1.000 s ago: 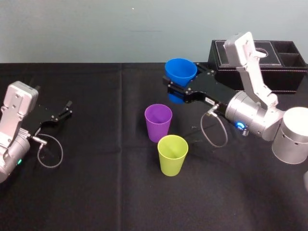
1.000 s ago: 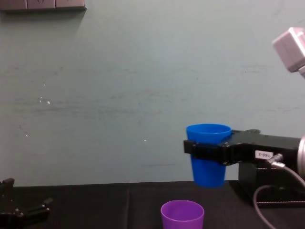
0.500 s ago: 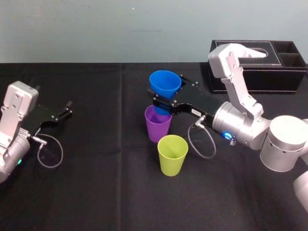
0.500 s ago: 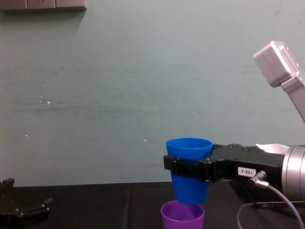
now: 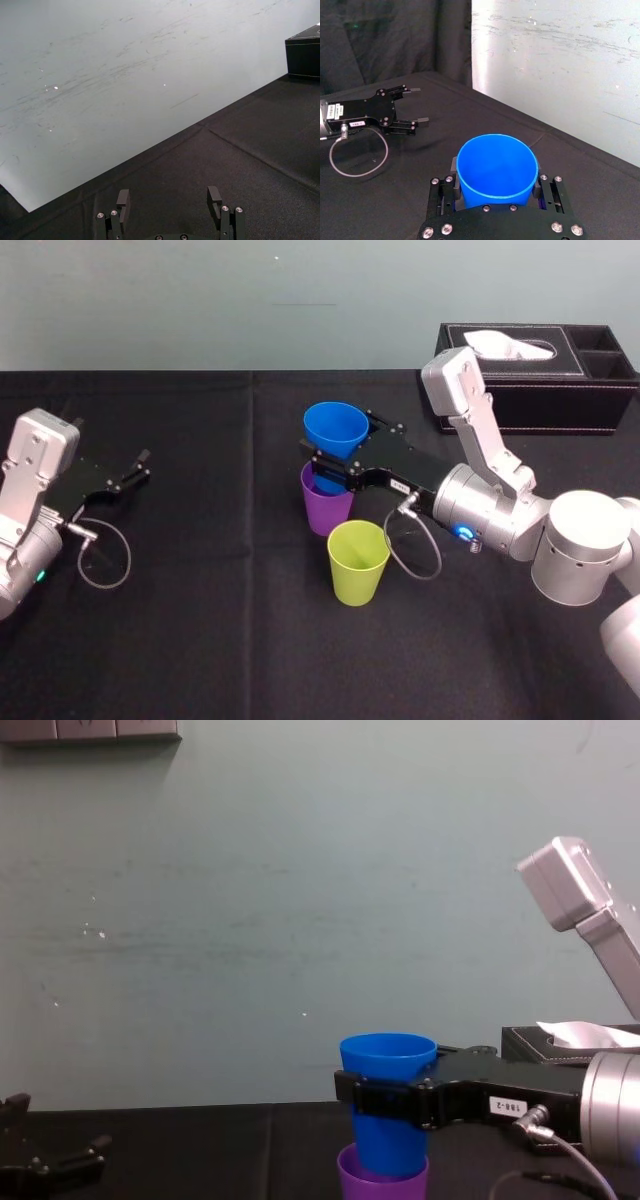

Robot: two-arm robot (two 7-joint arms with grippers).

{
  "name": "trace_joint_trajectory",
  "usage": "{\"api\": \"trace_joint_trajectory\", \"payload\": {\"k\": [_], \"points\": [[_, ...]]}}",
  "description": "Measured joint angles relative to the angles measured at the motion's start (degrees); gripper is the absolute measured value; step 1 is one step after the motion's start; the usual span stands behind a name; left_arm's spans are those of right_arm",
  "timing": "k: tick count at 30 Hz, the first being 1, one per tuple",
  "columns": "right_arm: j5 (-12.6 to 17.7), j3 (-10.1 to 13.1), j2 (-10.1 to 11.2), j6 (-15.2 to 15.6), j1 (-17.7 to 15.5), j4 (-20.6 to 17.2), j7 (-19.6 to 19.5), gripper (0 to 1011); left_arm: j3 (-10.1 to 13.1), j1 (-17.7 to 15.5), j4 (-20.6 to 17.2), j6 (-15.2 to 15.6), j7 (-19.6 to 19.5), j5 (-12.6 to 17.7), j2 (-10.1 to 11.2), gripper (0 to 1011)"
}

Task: Stack the three plastic cups sequentially using one hand.

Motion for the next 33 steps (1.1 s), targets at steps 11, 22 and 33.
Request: {"api": "trace_joint_trajectory", "payload": {"k": [11, 22, 33], "points": [[-0.1, -0.6, -0.3, -0.2, 0.5, 1.2, -0.1, 750, 0.0, 0.0, 0.0, 0.0, 0.0, 0.0, 0.0, 1011], [-0.2, -0.9, -0.4, -0.3, 0.7, 2.2, -0.1, 750, 0.0, 0.0, 0.0, 0.0, 0.0, 0.0, 0.0, 1011], [-0.2, -1.2, -0.6, 0.0, 1.0, 3.0, 0.3, 750, 0.0, 0.0, 0.0, 0.0, 0.0, 0.0, 0.0, 1011]]}}
